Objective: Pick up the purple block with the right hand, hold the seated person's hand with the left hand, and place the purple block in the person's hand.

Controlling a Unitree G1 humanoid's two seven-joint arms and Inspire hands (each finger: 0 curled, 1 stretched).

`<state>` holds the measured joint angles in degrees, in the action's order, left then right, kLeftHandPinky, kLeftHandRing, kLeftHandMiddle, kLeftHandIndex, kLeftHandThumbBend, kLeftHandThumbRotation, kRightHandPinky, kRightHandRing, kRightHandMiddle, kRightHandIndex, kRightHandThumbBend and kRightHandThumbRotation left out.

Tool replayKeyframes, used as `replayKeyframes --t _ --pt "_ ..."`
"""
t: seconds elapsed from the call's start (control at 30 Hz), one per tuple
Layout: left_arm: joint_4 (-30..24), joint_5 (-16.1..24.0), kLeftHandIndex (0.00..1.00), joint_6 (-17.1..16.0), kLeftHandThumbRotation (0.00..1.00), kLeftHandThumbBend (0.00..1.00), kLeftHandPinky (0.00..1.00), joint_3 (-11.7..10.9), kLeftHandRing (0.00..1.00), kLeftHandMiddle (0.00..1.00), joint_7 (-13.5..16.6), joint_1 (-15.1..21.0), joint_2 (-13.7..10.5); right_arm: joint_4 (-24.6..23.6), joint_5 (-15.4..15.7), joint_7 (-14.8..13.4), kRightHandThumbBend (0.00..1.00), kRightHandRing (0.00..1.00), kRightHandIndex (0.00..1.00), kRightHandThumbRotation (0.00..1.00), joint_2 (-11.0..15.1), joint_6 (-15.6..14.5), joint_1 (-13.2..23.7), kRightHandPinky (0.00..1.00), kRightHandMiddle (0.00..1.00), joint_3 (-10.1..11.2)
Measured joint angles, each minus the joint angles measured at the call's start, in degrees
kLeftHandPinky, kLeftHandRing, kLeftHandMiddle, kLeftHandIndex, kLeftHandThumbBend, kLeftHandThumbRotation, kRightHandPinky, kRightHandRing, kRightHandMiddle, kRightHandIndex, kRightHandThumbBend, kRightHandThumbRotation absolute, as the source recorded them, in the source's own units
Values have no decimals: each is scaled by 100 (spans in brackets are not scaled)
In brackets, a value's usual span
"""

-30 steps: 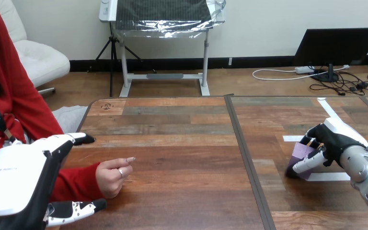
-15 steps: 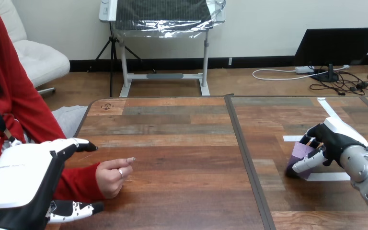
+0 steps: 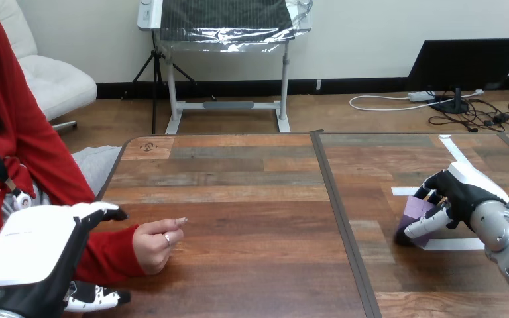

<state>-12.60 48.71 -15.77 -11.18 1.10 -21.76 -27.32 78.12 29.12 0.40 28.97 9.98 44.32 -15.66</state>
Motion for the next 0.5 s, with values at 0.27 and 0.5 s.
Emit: replayKeyframes --t 0.27,0.5 --pt "344 126 74 169 13 100 69 166 74 76 42 183 -119 0 -1 0 75 51 54 0 0 0 0 49 54 11" --pt "694 161 74 256 12 100 70 299 75 76 113 385 -195 0 0 0 75 50 53 0 0 4 0 47 53 11"
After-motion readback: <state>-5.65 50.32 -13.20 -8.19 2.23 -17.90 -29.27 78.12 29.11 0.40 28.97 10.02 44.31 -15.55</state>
